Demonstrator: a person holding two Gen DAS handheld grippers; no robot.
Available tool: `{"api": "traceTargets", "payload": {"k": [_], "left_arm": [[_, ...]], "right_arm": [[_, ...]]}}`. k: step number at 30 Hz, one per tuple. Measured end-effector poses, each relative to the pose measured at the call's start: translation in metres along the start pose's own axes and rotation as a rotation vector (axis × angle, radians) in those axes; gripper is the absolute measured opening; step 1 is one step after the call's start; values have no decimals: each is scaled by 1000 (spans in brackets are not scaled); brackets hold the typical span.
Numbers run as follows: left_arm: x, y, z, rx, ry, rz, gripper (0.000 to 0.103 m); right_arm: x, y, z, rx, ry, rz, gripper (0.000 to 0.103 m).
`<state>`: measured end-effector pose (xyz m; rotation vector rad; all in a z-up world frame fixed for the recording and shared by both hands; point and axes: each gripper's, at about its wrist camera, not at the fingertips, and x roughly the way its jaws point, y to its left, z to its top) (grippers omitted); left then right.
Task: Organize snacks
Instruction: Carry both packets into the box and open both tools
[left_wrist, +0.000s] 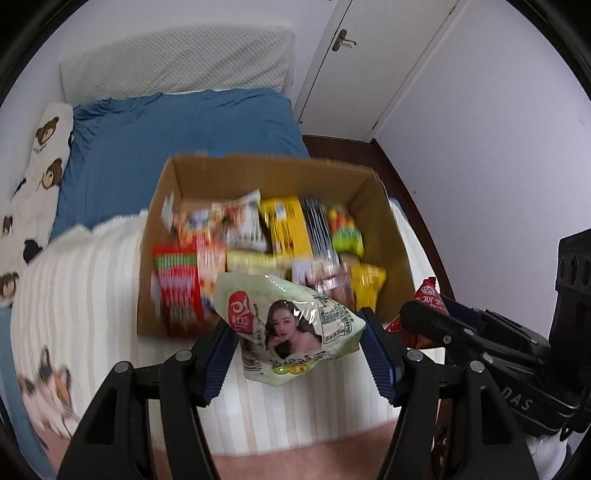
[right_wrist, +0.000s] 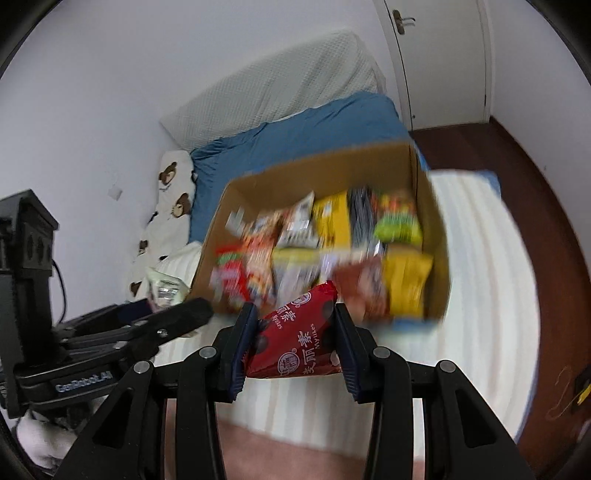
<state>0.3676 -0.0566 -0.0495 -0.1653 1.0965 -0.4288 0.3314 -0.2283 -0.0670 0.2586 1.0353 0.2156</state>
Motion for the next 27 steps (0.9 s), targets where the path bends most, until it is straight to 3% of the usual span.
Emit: {"api": "traceTargets", "payload": {"k": [4,9,12,21,22,24,25,27], "left_arm": [[42,12,55,-12,74,31,62],[109,37,93,-31,197,95,62],[144,55,102,-78,266,91,63],[188,70,104,-82,397,96,64],[191,71,102,-75,418,103,64],[196,73,101,-74,448,125,66],[197,75,100,-79,459,133,69],[196,79,100,-87,457,134,88]], "right_arm": [[36,-16,59,9,47,-62,44],[97,-48,108,26,180,-142,44],[132,-60,123,33,257,-171,44],[190,-73,127,30,398,-195,48],[193,-73,126,33,417,-196,54],[200,-73,124,35,455,-217,76],[202,-72,122,28,459,-228,93],[204,-71,120,23,460,-235,95]]}}
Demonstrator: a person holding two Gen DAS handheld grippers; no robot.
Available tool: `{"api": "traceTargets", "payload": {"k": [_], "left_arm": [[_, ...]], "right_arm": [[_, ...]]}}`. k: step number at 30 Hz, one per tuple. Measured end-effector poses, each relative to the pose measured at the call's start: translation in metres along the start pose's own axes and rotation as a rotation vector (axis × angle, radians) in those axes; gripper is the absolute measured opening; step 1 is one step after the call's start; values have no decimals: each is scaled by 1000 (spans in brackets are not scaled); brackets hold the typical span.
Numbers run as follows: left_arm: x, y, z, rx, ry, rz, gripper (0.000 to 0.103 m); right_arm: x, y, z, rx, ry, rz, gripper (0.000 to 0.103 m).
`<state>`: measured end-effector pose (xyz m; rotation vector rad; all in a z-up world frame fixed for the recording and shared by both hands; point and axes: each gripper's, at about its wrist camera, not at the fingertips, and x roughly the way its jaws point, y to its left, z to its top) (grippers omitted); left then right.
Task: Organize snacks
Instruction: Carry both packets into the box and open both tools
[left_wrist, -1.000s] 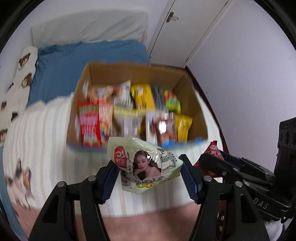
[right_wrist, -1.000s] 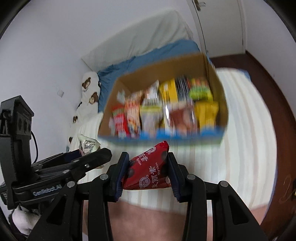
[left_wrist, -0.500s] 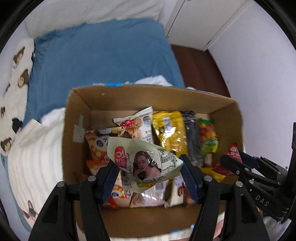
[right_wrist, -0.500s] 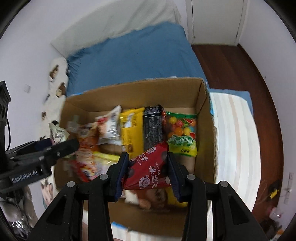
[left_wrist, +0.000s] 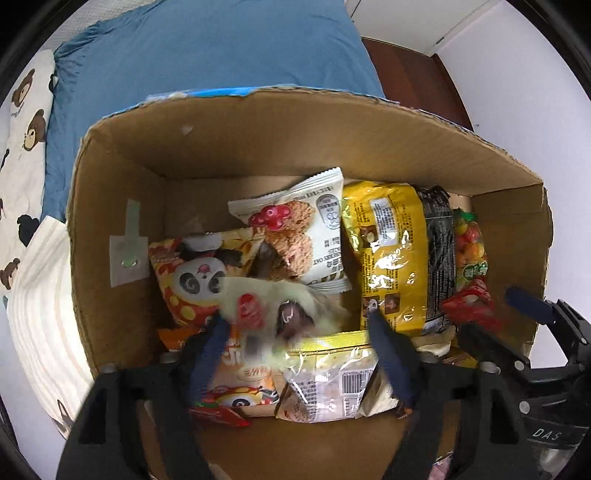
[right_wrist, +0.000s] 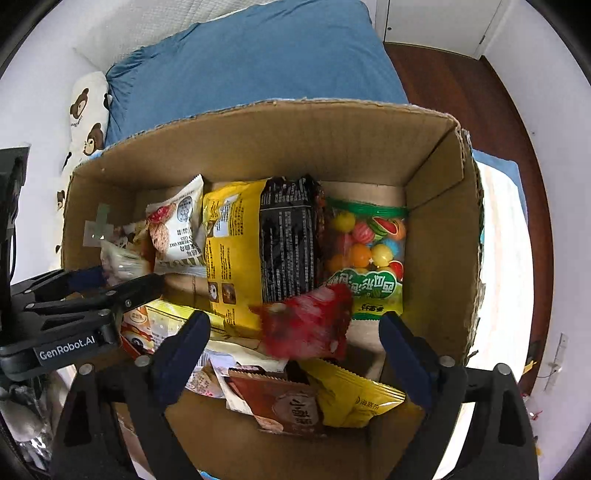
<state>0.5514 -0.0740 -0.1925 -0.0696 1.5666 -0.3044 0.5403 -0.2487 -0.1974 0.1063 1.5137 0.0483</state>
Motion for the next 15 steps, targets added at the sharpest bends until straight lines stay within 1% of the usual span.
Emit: {"api": "traceTargets", "payload": {"k": [1,6,9,12,15], "left_arm": [[-1,2,0,-5,-4,-1,90],[-11,10,-4,-13,-11,-10,92],[-18,8,-13,-12,-25,-9,92],[-27,7,-31,-26,-76,3,92],[-37,7,-54,-23,-130,18,92]], "right_arm": [[0,0,-1,0,5,-2,95],[-3,2,-8,-8,15,-23,95],[-8,2,-13,-7,6,-38,96],[-17,1,-21,-13,-20,-43,96],[-28,-2,-33,-4,-72,-37,96]]}}
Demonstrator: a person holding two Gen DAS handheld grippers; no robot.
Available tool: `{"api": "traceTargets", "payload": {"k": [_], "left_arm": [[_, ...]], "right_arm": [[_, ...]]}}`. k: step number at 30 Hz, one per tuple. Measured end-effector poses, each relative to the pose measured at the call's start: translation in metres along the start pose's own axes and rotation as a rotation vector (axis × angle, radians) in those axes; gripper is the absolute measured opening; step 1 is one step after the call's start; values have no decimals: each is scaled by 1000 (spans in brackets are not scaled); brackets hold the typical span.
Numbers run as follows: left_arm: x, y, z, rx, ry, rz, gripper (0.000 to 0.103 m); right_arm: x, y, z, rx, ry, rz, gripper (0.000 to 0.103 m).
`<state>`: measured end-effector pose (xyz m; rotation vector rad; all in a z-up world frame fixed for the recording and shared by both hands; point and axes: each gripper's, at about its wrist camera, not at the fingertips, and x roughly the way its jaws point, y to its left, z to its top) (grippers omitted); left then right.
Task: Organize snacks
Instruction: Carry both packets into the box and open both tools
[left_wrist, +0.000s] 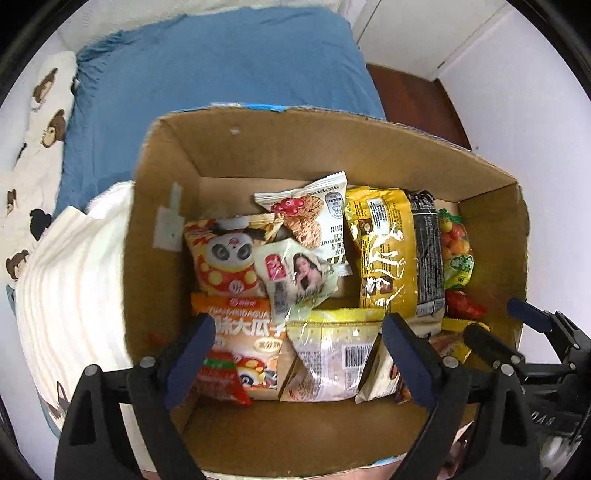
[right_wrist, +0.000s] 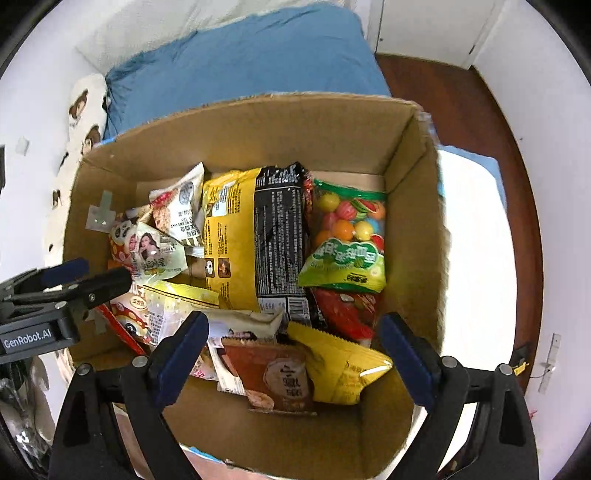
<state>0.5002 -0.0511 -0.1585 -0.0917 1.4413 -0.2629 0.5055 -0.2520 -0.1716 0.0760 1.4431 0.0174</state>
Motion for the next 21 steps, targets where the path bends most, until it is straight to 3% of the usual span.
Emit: {"api": "traceTargets", "payload": {"k": [10,21], "left_arm": [[-45,4,-77,14,-213,64,93],[-110,-11,-187,67,-454,90,92]], "right_arm": [[-39,-6,-74,23,-206,-16,96],[-124,17,-181,-17,-446,-47,99]]}}
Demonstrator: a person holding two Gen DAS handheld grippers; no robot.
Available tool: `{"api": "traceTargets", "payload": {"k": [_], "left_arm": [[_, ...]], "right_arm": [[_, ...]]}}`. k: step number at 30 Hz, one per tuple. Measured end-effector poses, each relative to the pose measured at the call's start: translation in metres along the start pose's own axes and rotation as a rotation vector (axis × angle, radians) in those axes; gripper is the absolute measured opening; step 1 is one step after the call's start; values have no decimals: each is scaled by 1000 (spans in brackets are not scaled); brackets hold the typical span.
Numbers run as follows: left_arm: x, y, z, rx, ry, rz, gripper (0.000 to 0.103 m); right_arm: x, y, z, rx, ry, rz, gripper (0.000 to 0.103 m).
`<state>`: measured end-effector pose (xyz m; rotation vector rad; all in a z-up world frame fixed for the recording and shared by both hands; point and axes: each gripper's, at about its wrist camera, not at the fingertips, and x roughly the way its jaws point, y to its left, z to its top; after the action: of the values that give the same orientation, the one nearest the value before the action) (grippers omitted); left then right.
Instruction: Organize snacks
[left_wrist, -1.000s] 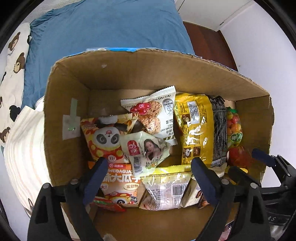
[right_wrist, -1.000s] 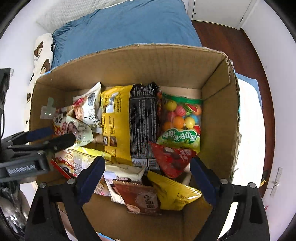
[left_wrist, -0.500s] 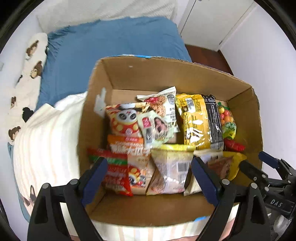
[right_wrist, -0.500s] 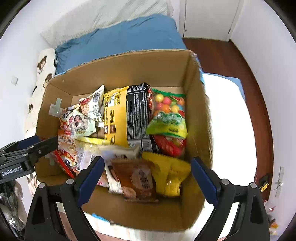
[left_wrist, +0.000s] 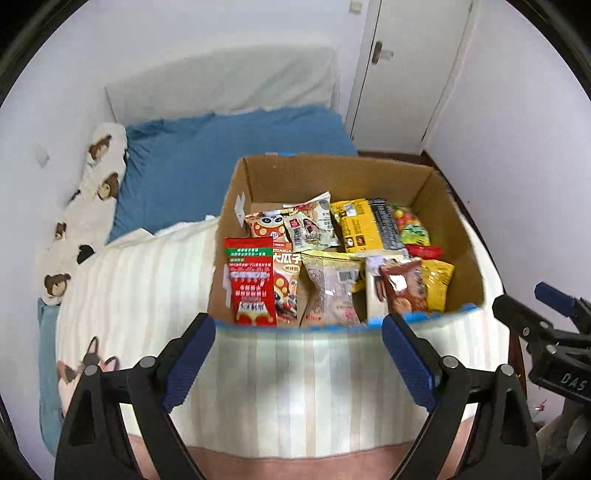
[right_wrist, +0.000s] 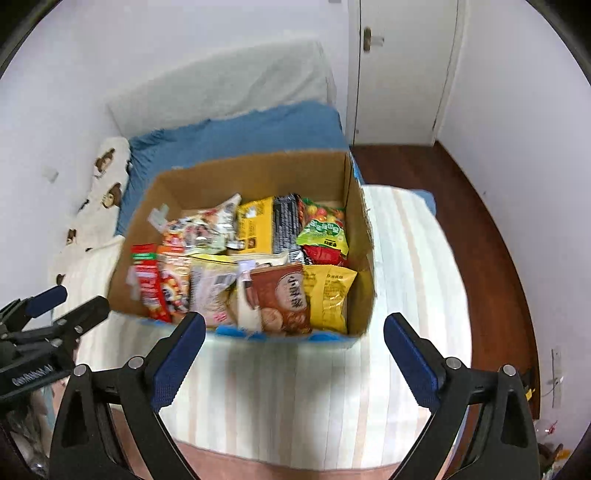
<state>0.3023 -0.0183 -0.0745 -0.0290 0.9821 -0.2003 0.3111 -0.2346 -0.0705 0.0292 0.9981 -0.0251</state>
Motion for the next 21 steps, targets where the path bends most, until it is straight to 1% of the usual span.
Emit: {"api": "traceTargets", "payload": {"k": [4,10,15,21], "left_arm": [[-39,-3,-26,9,-59,-4,93],[-93,-6,-61,22,-150,34,92],[-132,-9,-83,42,-214,61,93],[-162,-8,-102,30,-238,57,93]], "right_arm": [[-57,9,-27,-13,-93,12,99],[-127,24,-68,-39,-203,8,100],[-170,35,-98,-57,-247,20,101],[-211,38,-123,-56,-289,43,101]]}}
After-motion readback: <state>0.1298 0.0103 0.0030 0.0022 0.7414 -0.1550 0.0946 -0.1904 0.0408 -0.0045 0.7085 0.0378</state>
